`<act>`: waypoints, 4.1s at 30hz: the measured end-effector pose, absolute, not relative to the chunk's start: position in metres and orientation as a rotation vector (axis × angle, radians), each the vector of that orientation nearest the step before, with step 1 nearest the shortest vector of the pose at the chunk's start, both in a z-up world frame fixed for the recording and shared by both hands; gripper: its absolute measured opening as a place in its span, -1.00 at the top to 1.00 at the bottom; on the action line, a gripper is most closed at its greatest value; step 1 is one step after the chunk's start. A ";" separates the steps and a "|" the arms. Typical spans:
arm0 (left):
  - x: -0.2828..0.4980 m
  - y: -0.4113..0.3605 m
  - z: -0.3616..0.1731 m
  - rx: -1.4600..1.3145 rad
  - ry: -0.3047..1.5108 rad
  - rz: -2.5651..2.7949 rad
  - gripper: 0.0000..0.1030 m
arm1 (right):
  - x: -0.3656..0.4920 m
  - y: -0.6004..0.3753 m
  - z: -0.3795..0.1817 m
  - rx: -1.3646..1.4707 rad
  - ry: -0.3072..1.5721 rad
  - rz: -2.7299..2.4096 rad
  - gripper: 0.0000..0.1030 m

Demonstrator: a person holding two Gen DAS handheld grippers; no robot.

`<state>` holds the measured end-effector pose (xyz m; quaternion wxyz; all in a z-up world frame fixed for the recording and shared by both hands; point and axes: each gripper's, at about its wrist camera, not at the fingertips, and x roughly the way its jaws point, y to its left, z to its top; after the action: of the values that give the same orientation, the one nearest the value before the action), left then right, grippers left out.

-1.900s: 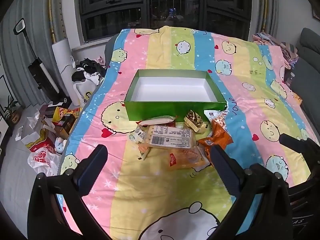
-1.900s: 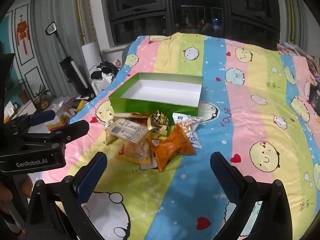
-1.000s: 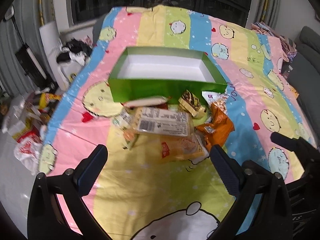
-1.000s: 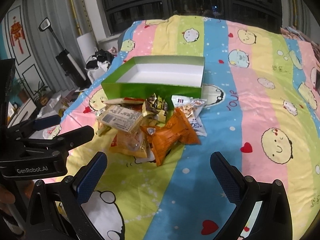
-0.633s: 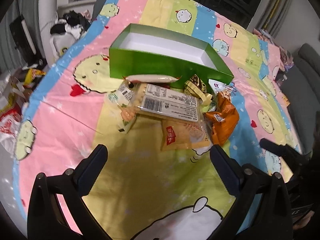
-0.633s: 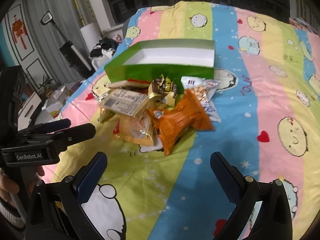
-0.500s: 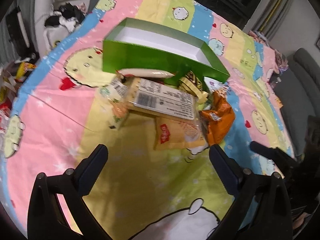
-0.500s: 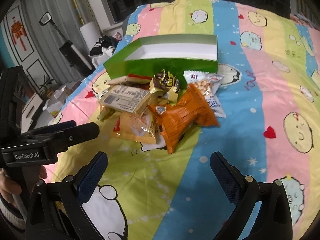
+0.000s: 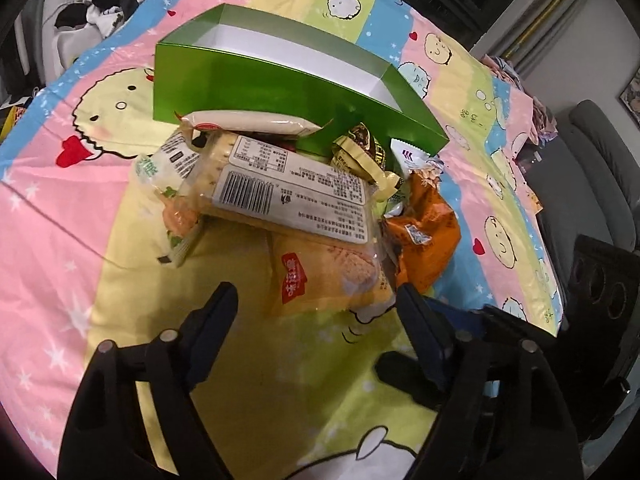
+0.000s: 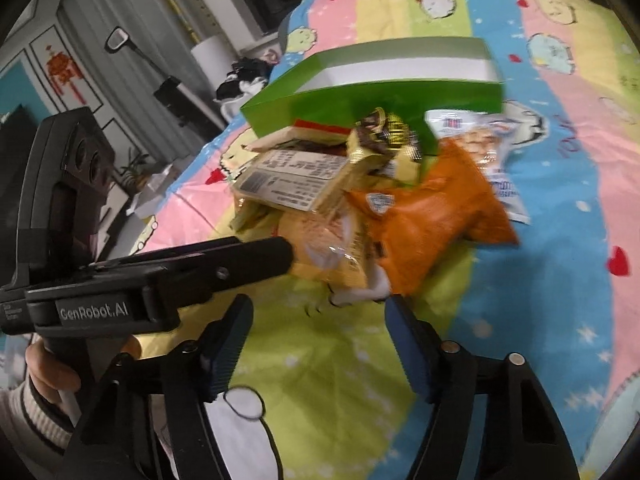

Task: Organize snacks
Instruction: 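Move both grippers toward the snack pile beside the green box, then grasp the yellow rice-cracker bag between both grippers and lift it, then carry the yellow bag into the green box and open both grippers, then withdraw both grippers from the box back to the snack pile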

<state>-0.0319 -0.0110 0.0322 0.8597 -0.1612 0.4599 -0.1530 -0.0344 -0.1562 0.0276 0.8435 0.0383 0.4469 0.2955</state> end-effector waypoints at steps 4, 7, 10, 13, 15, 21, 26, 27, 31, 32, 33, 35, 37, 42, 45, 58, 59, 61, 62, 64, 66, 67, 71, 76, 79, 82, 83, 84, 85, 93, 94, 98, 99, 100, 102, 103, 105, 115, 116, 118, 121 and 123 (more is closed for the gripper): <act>-0.022 -0.010 0.027 -0.338 0.978 -0.327 -0.42 | -0.023 -0.150 0.023 0.078 0.926 0.606 -0.33; -0.014 -0.010 0.026 -0.339 0.980 -0.337 -0.32 | -0.014 -0.141 0.022 0.069 0.921 0.631 -0.33; -0.006 -0.010 0.018 -0.377 1.008 -0.374 -0.14 | -0.004 -0.130 0.018 0.053 0.939 0.657 -0.15; -0.003 -0.009 0.015 -0.390 1.021 -0.388 0.03 | 0.003 -0.125 0.014 0.036 0.955 0.650 0.02; -0.004 -0.009 0.015 -0.385 1.017 -0.396 0.03 | 0.003 -0.124 0.014 0.026 0.948 0.651 0.14; -0.012 -0.005 0.021 -0.388 1.022 -0.399 0.04 | -0.005 -0.132 0.016 0.050 0.945 0.658 0.41; -0.031 -0.005 0.028 -0.391 1.029 -0.419 0.04 | -0.029 -0.145 0.024 0.056 0.940 0.673 0.45; -0.038 -0.004 0.031 -0.394 1.030 -0.425 0.04 | -0.035 -0.145 0.027 0.055 0.939 0.672 0.45; -0.057 -0.009 0.045 -0.381 1.004 -0.445 0.04 | -0.058 -0.146 0.042 0.026 0.913 0.674 0.45; -0.062 -0.011 0.049 -0.375 0.995 -0.450 0.04 | -0.063 -0.147 0.045 0.020 0.906 0.676 0.45; -0.068 -0.012 0.054 -0.372 0.984 -0.456 0.04 | -0.070 -0.148 0.050 0.013 0.896 0.677 0.45; -0.075 -0.013 0.061 -0.368 0.965 -0.463 0.04 | -0.078 -0.150 0.057 0.003 0.875 0.673 0.45; -0.079 -0.013 0.070 -0.365 0.939 -0.469 0.04 | -0.085 -0.149 0.068 -0.010 0.849 0.664 0.45; -0.079 -0.014 0.093 -0.352 0.876 -0.478 0.04 | -0.090 -0.151 0.092 -0.022 0.781 0.644 0.45; -0.069 -0.012 0.105 -0.355 0.852 -0.484 0.04 | -0.085 -0.149 0.104 -0.021 0.748 0.631 0.45; -0.006 0.000 0.125 -0.355 0.797 -0.473 0.04 | -0.028 -0.136 0.123 -0.037 0.661 0.592 0.45; -0.001 0.000 0.125 -0.358 0.794 -0.473 0.04 | -0.020 -0.135 0.123 -0.038 0.656 0.588 0.45; 0.012 0.002 0.123 -0.365 0.793 -0.473 0.04 | -0.009 -0.133 0.123 -0.039 0.649 0.584 0.45; 0.021 0.004 0.122 -0.372 0.794 -0.473 0.03 | -0.003 -0.132 0.123 -0.039 0.648 0.580 0.45; 0.033 0.005 0.121 -0.376 0.795 -0.470 0.03 | 0.010 -0.130 0.122 -0.044 0.645 0.572 0.45; 0.043 0.006 0.120 -0.376 0.794 -0.468 0.03 | 0.022 -0.128 0.122 -0.047 0.642 0.567 0.45; 0.049 0.007 0.119 -0.378 0.796 -0.467 0.03 | 0.026 -0.127 0.121 -0.047 0.643 0.567 0.45; 0.062 0.009 0.115 -0.382 0.799 -0.468 0.04 | 0.042 -0.125 0.118 -0.053 0.645 0.564 0.45; 0.077 0.010 0.109 -0.383 0.810 -0.459 0.03 | 0.055 -0.122 0.112 -0.056 0.656 0.554 0.45; 0.085 0.010 0.106 -0.376 0.814 -0.453 0.03 | 0.061 -0.121 0.109 -0.062 0.660 0.547 0.45; 0.092 0.011 0.102 -0.377 0.819 -0.448 0.03 | 0.068 -0.120 0.107 -0.064 0.667 0.540 0.45; 0.094 0.011 0.101 -0.379 0.821 -0.446 0.03 | 0.071 -0.119 0.106 -0.064 0.669 0.539 0.45; 0.096 0.011 0.100 -0.380 0.822 -0.446 0.03 | 0.073 -0.119 0.106 -0.064 0.671 0.537 0.45; 0.098 0.011 0.100 -0.381 0.822 -0.445 0.03 | 0.075 -0.118 0.106 -0.065 0.673 0.534 0.45; 0.110 0.014 0.095 -0.387 0.831 -0.441 0.03 | 0.086 -0.115 0.103 -0.067 0.683 0.522 0.45; 0.111 0.013 0.093 -0.390 0.834 -0.440 0.02 | 0.088 -0.115 0.102 -0.067 0.686 0.521 0.45; 0.117 0.015 0.090 -0.397 0.843 -0.429 0.00 | 0.093 -0.113 0.100 -0.068 0.693 0.521 0.45; 0.118 0.015 0.089 -0.399 0.846 -0.424 -0.01 | 0.094 -0.113 0.099 -0.066 0.695 0.519 0.45; 0.120 0.015 0.088 -0.398 0.846 -0.416 -0.06 | 0.096 -0.113 0.098 -0.063 0.698 0.516 0.45; 0.120 0.016 0.088 -0.387 0.844 -0.396 -0.15 | 0.098 -0.113 0.097 -0.060 0.703 0.505 0.44; 0.120 0.016 0.087 -0.386 0.842 -0.393 -0.19 | 0.097 -0.112 0.097 -0.064 0.703 0.496 0.42; 0.118 0.017 0.089 -0.378 0.834 -0.383 -0.31 | 0.097 -0.113 0.098 -0.061 0.702 0.493 0.31; 0.086 0.021 0.120 -0.300 0.754 -0.310 -0.72 | 0.062 -0.118 0.125 -0.072 0.639 0.448 -0.13; 0.081 0.022 0.125 -0.297 0.744 -0.306 -0.73 | 0.058 -0.119 0.128 -0.073 0.629 0.445 -0.16; 0.071 0.023 0.133 -0.289 0.731 -0.298 -0.79 | 0.048 -0.121 0.136 -0.072 0.611 0.446 -0.17; 0.057 0.022 0.144 -0.281 0.704 -0.292 -0.99 | 0.037 -0.123 0.146 -0.075 0.593 0.441 -0.20; 0.048 0.022 0.150 -0.280 0.693 -0.295 -0.99 | 0.028 -0.125 0.153 -0.074 0.578 0.440 -0.31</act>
<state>0.0476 0.0218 0.1498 0.9203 -0.1364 0.3374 -0.1436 0.0285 -0.1250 0.1532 0.9340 -0.0360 0.2828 0.2153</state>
